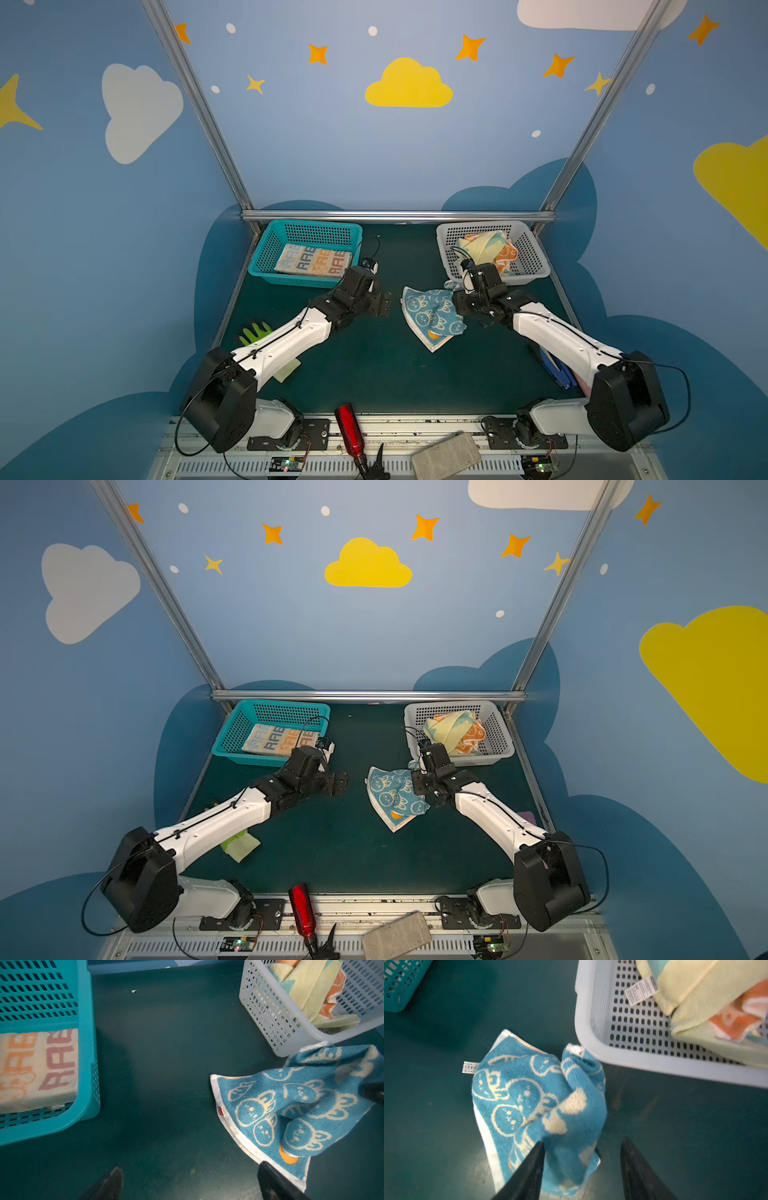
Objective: Fold and stack the towels
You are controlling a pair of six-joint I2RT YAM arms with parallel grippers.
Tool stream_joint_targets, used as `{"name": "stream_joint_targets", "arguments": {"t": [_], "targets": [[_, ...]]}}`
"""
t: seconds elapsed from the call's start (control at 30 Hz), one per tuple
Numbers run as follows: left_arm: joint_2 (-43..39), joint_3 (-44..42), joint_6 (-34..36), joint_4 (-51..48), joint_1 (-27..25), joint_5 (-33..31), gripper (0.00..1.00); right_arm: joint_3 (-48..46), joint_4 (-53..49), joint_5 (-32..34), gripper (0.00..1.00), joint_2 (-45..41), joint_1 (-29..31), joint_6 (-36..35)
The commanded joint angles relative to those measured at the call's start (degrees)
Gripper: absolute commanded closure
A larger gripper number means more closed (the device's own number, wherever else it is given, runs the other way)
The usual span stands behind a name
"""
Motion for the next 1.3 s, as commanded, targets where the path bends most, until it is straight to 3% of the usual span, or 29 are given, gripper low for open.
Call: {"name": "stream_joint_targets", "arguments": {"t": [0.0,0.17,0.33,0.5,0.73,0.93,1.27], "targets": [[-0.1,0.9,0.2,0.3,0.0,0.4,0.0,0.3,-2.6,0.3,0.43,-4.6,3.2,-4.0],[-0.6,0.6,0.2,1.1,0.0,-0.1,0.0,-3.8,3.3,-7.8,0.46,-8.7,9.0,-12.1],[-0.8,0.5,0.3,0.7,0.0,-0.2,0.0,-7.8,7.6,-14.2,0.54,-8.2,12.5,-10.1],[-1.1,-0.2,0.2,0.7,0.1,-0.5,0.0,-8.4,6.2,-12.0,0.64,-3.7,15.4,-4.4],[-1.3,-0.8,0.1,0.9,0.3,-1.0,0.0,-7.0,2.9,-10.0,0.64,4.4,17.4,-0.9],[-1.6,-1.0,0.4,0.9,0.7,-1.3,0.0,-5.3,2.2,-7.1,0.66,11.0,17.5,0.0],[-2.5,-1.3,0.9,0.7,1.5,-0.9,0.0,-3.8,1.8,-4.0,0.71,14.5,17.4,-0.4]]}}
